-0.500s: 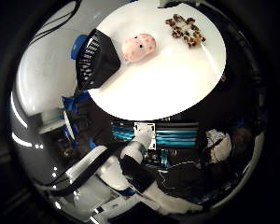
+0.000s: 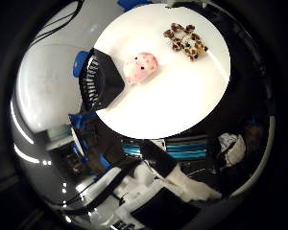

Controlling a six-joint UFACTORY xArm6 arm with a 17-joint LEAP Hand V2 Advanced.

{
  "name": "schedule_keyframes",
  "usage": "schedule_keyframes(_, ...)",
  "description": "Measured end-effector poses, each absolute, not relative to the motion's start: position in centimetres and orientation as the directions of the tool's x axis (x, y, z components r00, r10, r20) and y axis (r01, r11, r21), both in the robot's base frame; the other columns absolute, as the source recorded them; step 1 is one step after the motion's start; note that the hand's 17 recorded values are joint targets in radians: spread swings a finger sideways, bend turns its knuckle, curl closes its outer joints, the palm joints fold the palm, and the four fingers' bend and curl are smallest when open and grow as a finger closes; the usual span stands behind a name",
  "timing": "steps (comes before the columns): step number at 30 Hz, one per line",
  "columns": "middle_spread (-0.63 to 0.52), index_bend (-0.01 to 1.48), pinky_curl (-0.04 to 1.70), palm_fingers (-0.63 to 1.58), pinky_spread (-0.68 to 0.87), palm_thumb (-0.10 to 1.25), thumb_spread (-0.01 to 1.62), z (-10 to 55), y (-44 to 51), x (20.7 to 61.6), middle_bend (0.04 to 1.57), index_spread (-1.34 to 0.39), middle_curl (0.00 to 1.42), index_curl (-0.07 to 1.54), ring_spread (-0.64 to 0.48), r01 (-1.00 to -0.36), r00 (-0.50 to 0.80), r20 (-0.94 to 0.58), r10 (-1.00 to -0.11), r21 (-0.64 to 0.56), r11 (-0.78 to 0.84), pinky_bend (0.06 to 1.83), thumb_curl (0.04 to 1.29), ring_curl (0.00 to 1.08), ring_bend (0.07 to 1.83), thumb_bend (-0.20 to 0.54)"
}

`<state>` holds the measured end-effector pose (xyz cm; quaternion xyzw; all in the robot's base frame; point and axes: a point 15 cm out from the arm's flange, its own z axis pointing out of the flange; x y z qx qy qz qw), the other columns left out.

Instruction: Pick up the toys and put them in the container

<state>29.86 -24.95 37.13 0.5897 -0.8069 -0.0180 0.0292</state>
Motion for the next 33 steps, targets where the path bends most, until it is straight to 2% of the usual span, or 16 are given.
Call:
schedule_keyframes(6,0.17,0.15,0.3,0.09,0.45,0.59,1.13,35.9,-24.1,31.4,0.19,-0.19,0.31,0.27,0.24,-0.885,-0.463,-0.04,-0.885,0.066,0.46,0.56,0.29,0.26,0.39,-0.019)
schedule_keyframes(10,0.21,0.16,0.3,0.04,0.46,0.57,1.13,34.6,-25.3,33.7,0.19,-0.16,0.31,0.27,0.26,-0.849,-0.528,-0.052,-0.848,0.021,0.527,0.57,0.28,0.25,0.38,-0.024)
schedule_keyframes(15,0.23,0.16,0.29,0.02,0.47,0.54,1.12,33.1,-27.5,36.4,0.19,-0.16,0.31,0.27,0.27,-0.81,-0.578,-0.099,-0.81,-0.053,0.584,0.57,0.28,0.25,0.37,-0.022)
schedule_keyframes(22,0.23,0.16,0.29,0.01,0.47,0.53,1.11,29.7,-29.7,36.8,0.19,-0.15,0.31,0.27,0.27,-0.765,-0.64,-0.112,-0.76,0.0,0.644,0.56,0.28,0.25,0.37,-0.022)
schedule_keyframes(33,0.23,0.16,0.3,0.01,0.47,0.54,1.09,27.9,-34.6,41.6,0.19,-0.13,0.31,0.28,0.27,-0.722,-0.679,-0.103,-0.727,-0.085,0.686,0.56,0.29,0.25,0.36,-0.021)
